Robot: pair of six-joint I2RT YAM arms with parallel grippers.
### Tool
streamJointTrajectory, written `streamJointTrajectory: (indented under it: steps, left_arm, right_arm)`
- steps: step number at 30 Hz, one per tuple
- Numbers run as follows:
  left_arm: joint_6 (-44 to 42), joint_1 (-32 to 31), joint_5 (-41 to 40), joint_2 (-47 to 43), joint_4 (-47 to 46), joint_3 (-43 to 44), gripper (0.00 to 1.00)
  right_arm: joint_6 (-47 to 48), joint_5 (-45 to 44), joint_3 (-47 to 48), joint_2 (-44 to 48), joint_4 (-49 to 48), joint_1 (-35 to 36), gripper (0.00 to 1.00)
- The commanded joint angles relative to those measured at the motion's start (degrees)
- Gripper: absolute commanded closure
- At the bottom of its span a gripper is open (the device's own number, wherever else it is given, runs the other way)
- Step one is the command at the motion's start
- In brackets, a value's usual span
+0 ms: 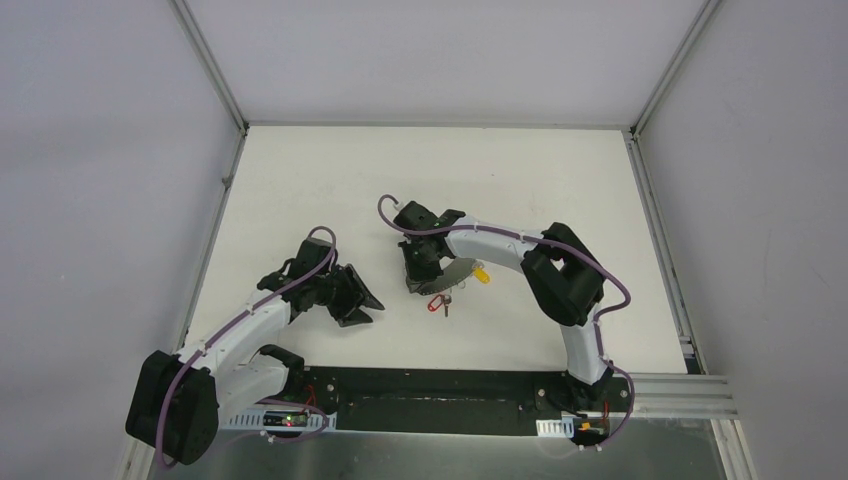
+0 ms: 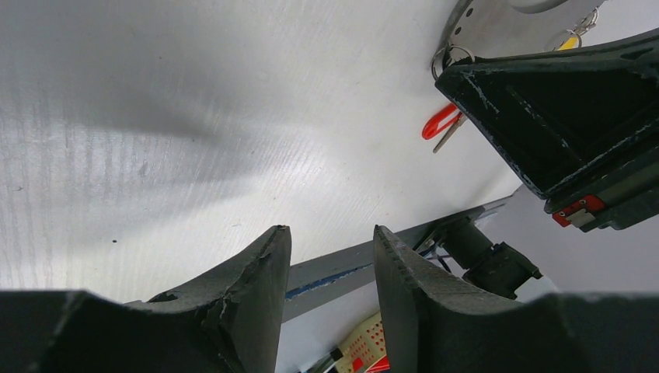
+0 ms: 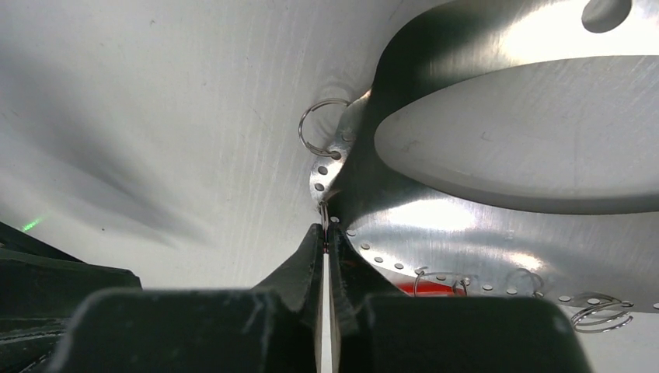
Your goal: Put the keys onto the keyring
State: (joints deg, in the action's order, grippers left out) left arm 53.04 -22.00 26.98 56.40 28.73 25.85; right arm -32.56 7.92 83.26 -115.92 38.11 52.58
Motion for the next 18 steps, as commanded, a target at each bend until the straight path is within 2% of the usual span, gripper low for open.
streamJointTrajectory:
  steps: [1, 6, 14, 18]
  left_arm:
    - [-2.58, 0.64, -0.58, 0.29, 0.36, 3.04, 0.55]
    - [-8.11, 0.64, -1.02, -1.12, 3.40, 7.12, 0.54]
    - [-19.72, 0.64, -3.11, -5.85, 7.12, 18.70, 0.48]
    - [-26.33, 0.64, -1.66, -6.07, 7.07, 24.82, 0.44]
  right_arm:
    - [3.38, -0.36, 2.06, 1.76, 1.12, 0.03, 1.00]
    - [9.22, 0.15, -0.10, 9.00, 1.36, 0.04, 1.00]
    - [21.34, 0.74, -3.32, 25.00, 1.90, -0.45, 1.00]
    - [28.06, 5.47, -4.82, 31.40, 1.11, -2.33, 1.00]
